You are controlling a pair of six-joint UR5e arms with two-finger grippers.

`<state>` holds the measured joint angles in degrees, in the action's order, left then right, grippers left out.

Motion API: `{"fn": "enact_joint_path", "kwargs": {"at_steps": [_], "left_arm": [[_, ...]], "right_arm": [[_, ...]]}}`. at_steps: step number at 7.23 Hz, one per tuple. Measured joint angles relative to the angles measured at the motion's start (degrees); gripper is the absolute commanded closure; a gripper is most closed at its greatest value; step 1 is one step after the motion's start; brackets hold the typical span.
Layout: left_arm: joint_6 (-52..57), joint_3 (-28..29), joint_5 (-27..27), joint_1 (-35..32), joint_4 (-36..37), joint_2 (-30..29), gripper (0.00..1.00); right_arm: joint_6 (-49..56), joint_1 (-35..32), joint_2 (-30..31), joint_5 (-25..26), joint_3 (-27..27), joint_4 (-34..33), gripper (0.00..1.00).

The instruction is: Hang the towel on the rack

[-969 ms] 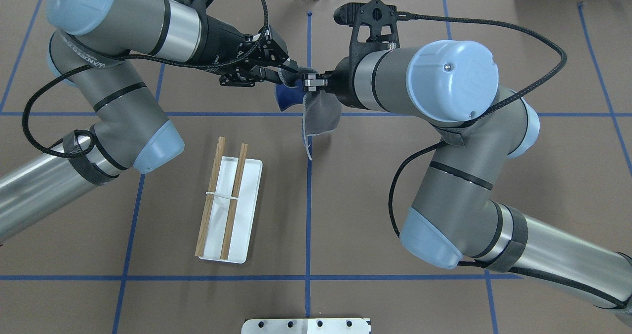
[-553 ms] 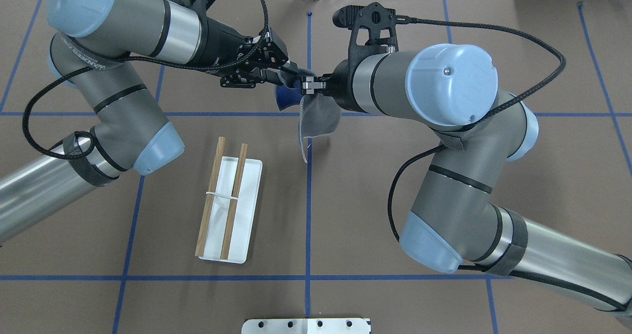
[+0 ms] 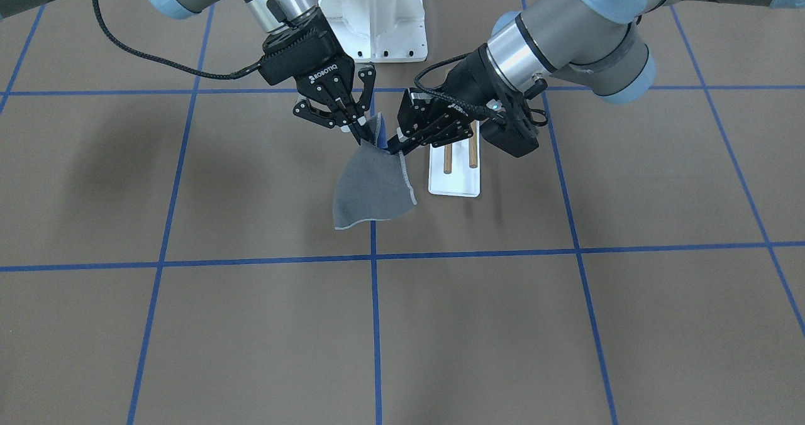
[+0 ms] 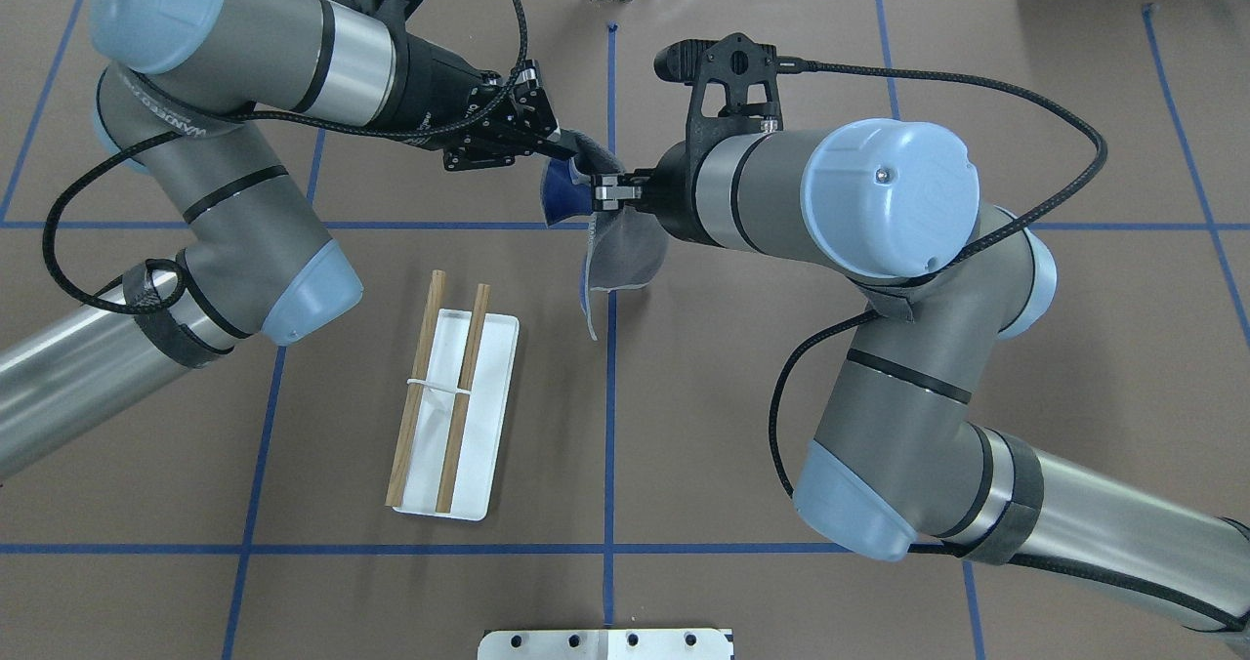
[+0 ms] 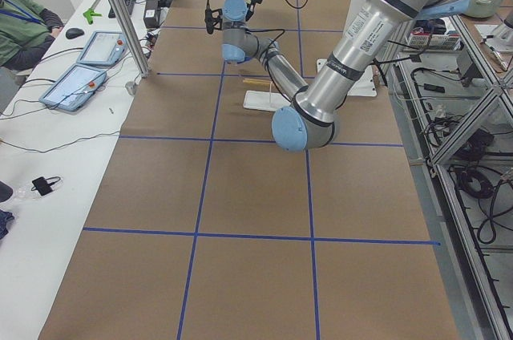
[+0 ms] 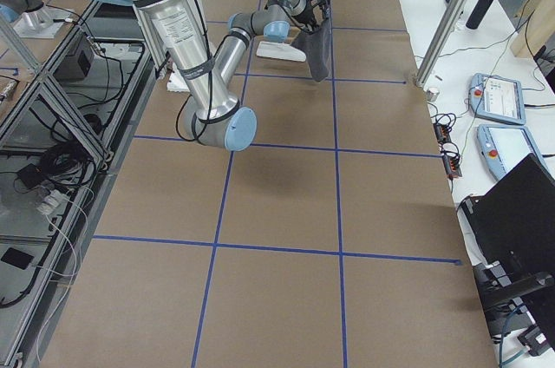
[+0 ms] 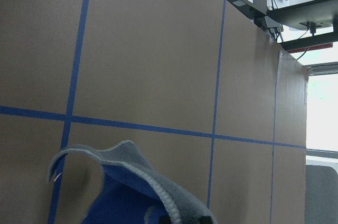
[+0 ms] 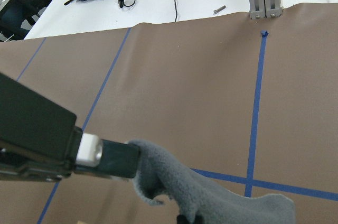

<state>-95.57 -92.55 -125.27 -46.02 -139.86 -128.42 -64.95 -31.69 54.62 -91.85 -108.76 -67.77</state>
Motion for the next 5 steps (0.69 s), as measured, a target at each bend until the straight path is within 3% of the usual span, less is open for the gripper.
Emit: {"fn": "enact_joint_path", "kwargs": {"at_steps": [2,3,4,5], "left_arm": [[0.0,0.0,0.0,-0.1,-0.1,0.0,1.0],[-0.4,0.0,0.0,-0.1,-0.1,0.0,1.0],[-1.0,-0.1,0.0,-0.1,-0.3,0.0,1.0],[-1.6,-0.4,0.0,0.0,-0.4,0.0,1.0]], "right_arm": [[0.0,0.2,0.3,0.2,0.0,0.3,0.99],[-0.1,0.2,0.3,0.2,0.0,0.3,0.1],[-0.9,0.1,0.3,0.2,-0.1,0.3,0.0],[-3.2,-0.4,0.4,-0.1,-0.1,0.2,0.0]]}}
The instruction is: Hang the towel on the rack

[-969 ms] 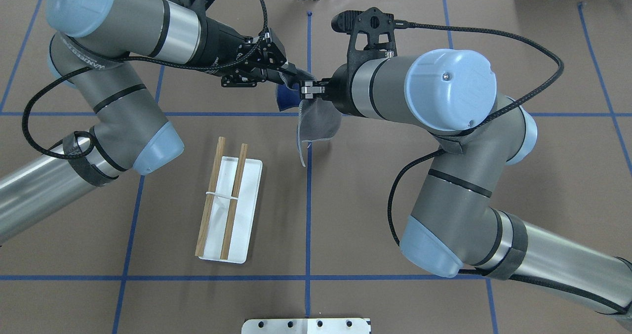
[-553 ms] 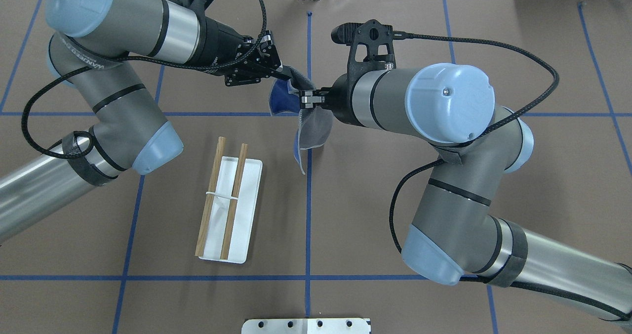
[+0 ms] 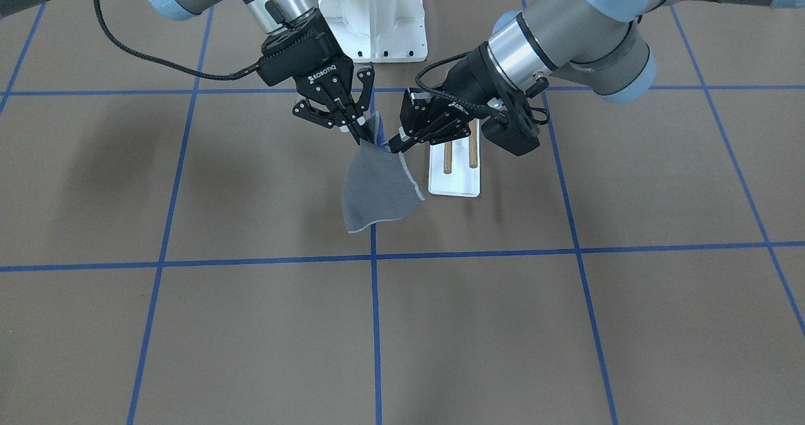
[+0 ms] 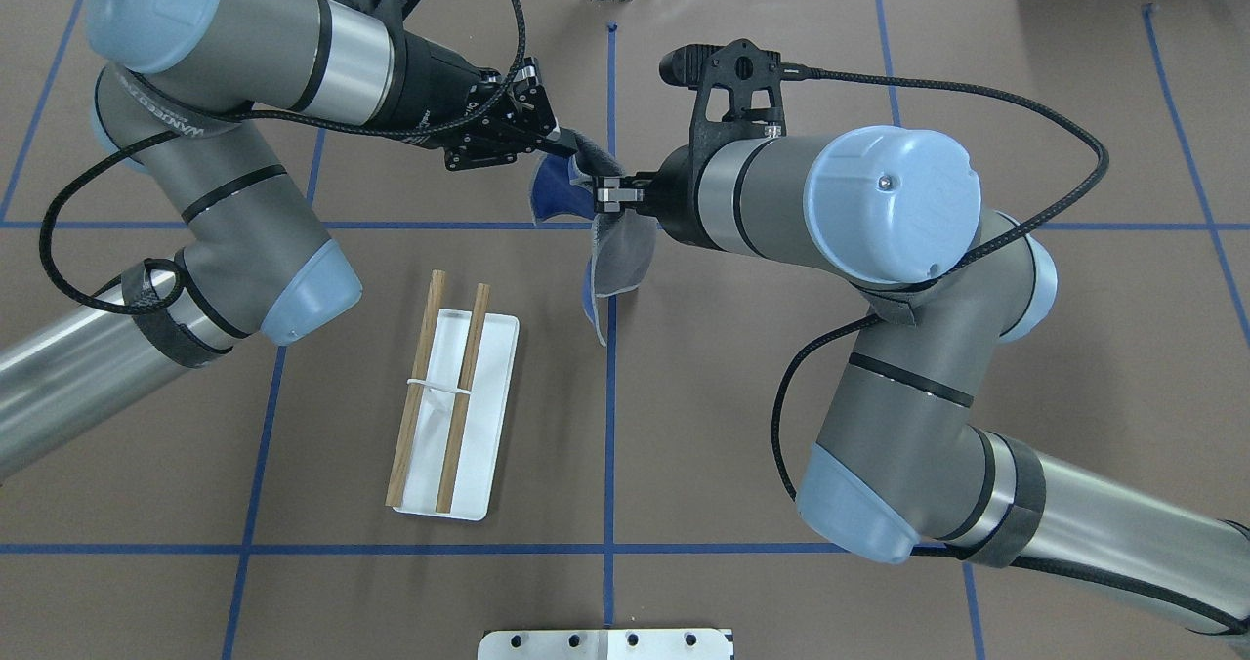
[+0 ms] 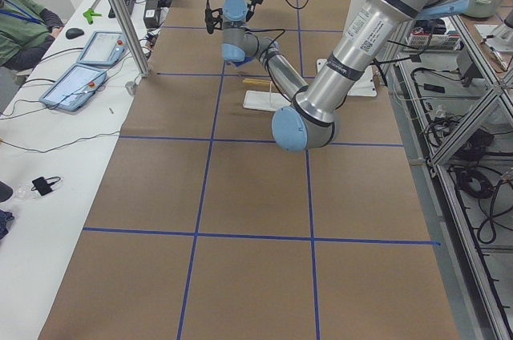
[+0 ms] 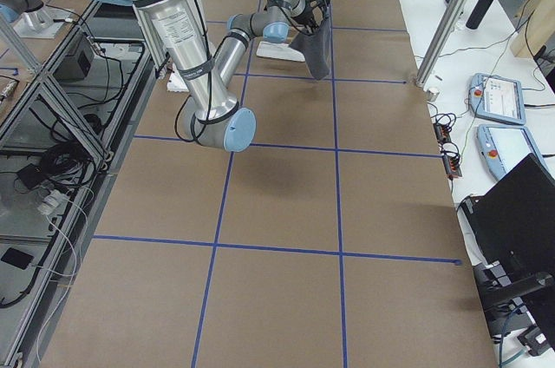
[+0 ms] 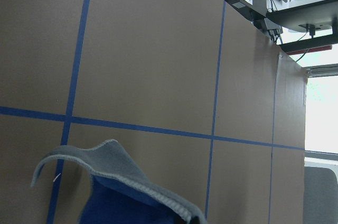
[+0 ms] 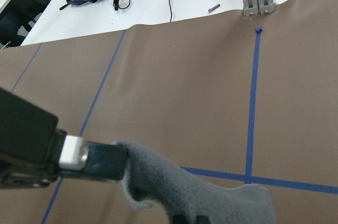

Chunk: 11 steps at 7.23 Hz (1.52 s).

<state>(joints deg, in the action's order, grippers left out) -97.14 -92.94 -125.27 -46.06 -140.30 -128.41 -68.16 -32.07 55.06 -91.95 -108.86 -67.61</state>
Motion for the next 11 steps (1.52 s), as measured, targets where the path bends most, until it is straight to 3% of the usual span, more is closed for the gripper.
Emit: {"fn": "enact_joint_path", "kwargs": {"at_steps": [1,4,6,8,11], "left_arm": [[-0.3,-0.5,0.0,0.0,0.0,0.2,1.0],[-0.5,-4.3,-0.3,0.3,0.1,2.7,1.0],[-0.4,-7.8,-0.6,1.7,0.2,5.5,1.0],[-0.4,-12.4,-0.8,2.9,0.2,10.6,1.0],[0.4,-17.0,-3.5,3.0,0.1,19.0,1.0]], "right_arm": [[-2.1,-1.5,0.8,-1.7,0.0,-0.2,0.0],[1.0,-11.5,5.5,-13.9,1.0,-2.2,0.0],[11.2,-18.6,6.6,-21.0,2.9,-10.6,0.0],[25.8,-24.6,7.6,-25.0,3.6,-21.0,0.0],[44.1,-32.2,10.4,-30.0,9.3,-24.0,0.0]]}}
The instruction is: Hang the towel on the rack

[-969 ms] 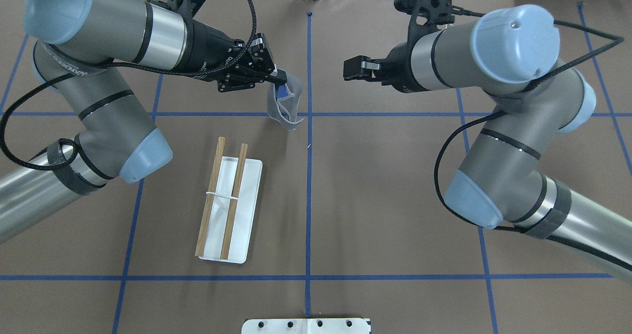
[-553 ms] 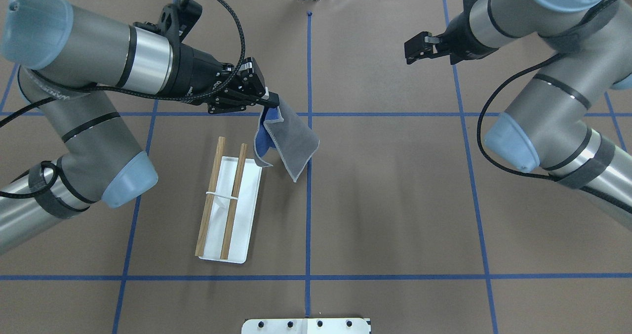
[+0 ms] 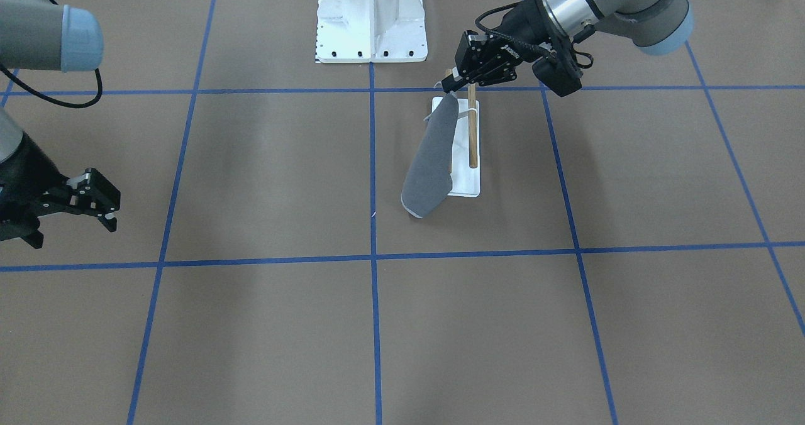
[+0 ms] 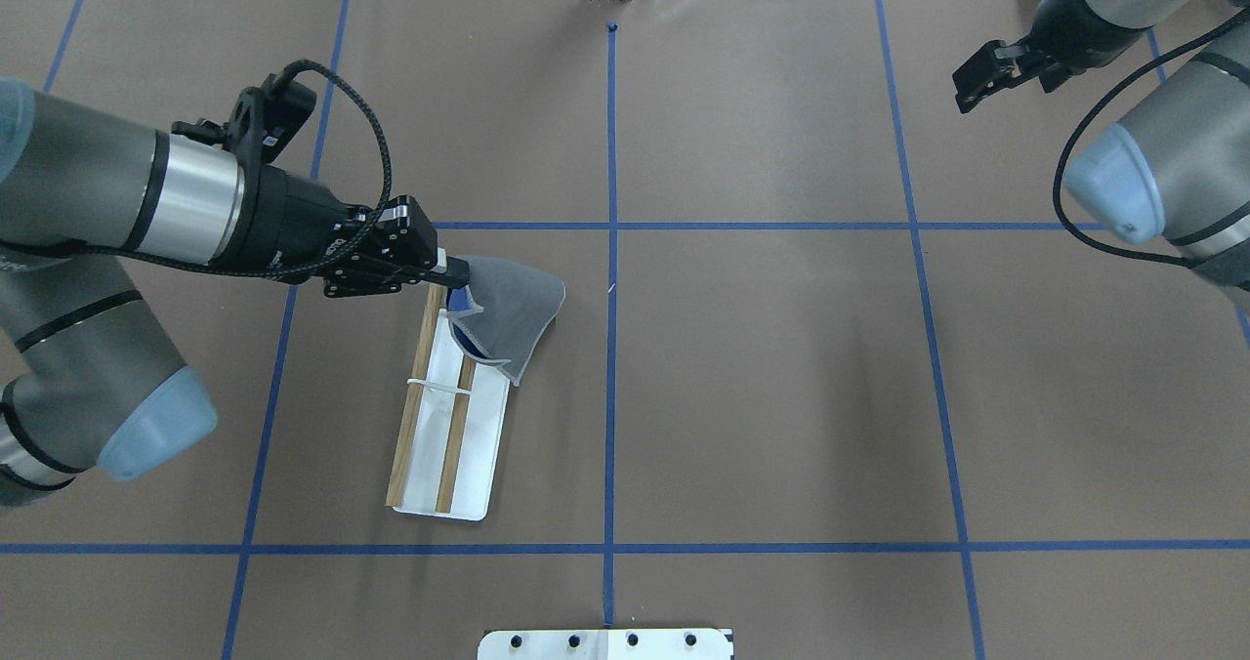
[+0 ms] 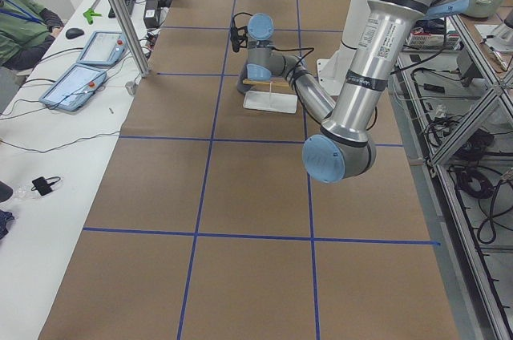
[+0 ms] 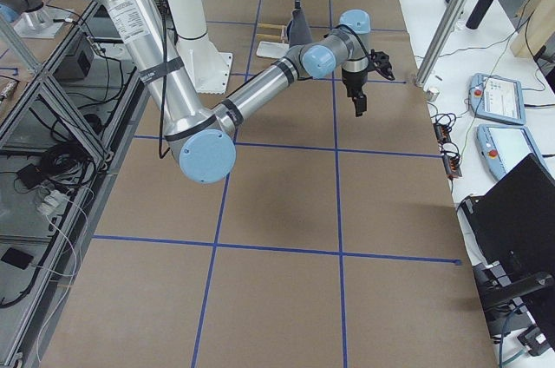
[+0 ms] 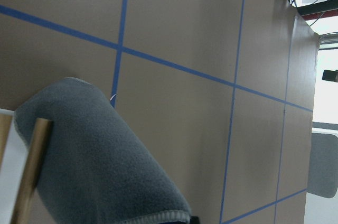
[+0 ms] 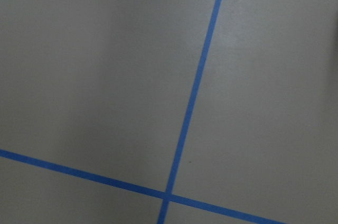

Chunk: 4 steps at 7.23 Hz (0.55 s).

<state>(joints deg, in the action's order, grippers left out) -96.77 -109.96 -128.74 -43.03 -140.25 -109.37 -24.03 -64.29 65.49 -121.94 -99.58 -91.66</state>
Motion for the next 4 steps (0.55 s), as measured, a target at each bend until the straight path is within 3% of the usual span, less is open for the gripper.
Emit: {"fn": "enact_joint_path", "kwargs": {"at_steps": [4], "left_arm": [[3.4,-1.2,-6.0,-3.9,-4.2,8.5,1.0]], "right_arm": [[15.8,-8.3,3.2,-4.7,6.1,-0.1,0.0]]}}
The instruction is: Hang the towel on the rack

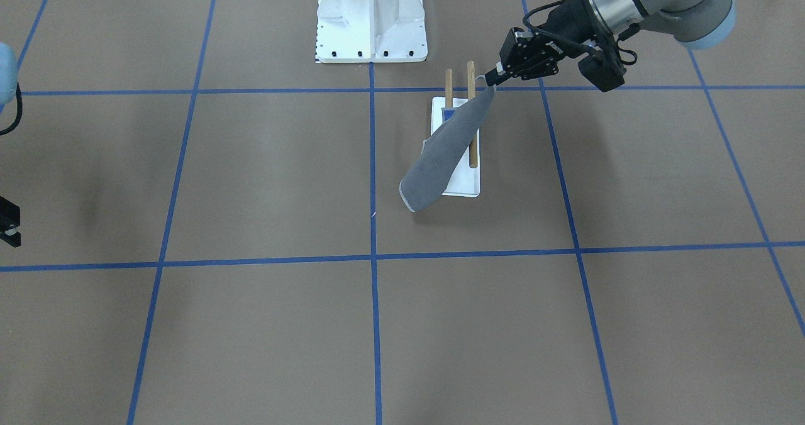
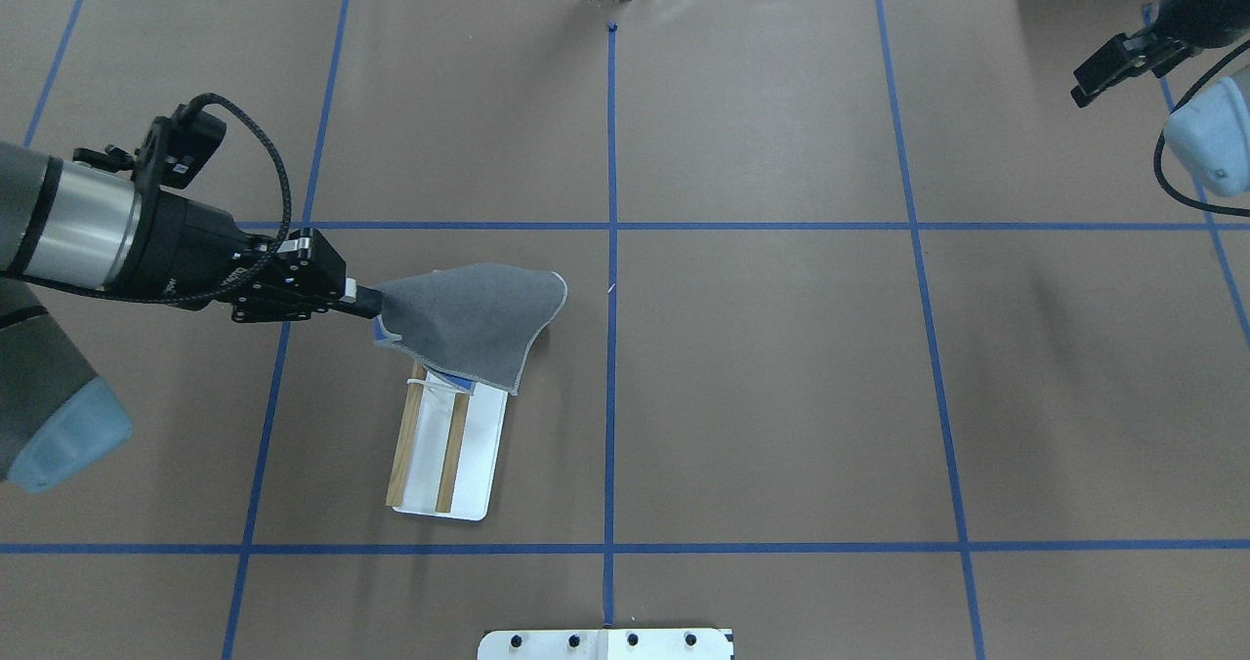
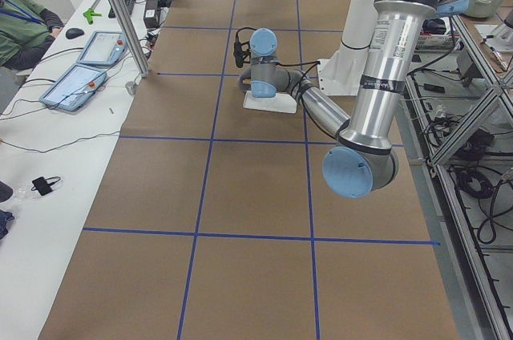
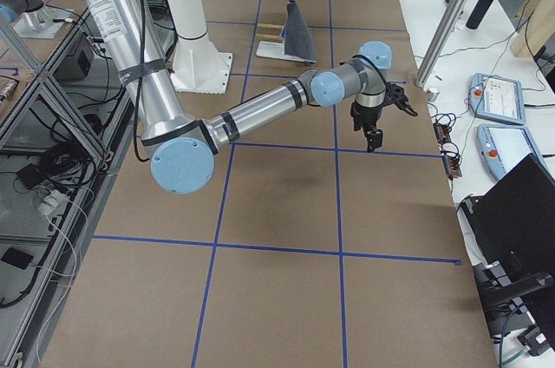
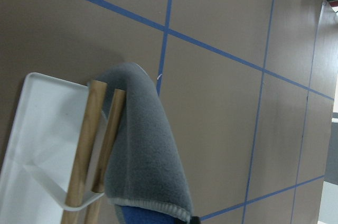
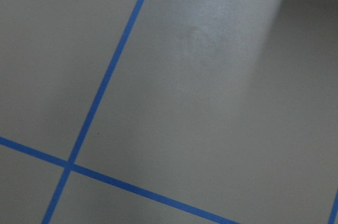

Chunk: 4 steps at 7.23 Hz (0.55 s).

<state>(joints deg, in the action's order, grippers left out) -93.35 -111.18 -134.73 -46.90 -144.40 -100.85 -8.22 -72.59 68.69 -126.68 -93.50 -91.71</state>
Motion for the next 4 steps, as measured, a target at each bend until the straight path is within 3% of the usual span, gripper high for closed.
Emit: {"fn": "enact_joint_path", "kwargs": {"at_steps": [4], "left_arm": [[10.6,4.3,-2.8,-3.2,-0.5,4.6,1.0]], "right_arm": [[5.7,-5.5,4.3,-3.8,2.1,0.0,0.0]]}}
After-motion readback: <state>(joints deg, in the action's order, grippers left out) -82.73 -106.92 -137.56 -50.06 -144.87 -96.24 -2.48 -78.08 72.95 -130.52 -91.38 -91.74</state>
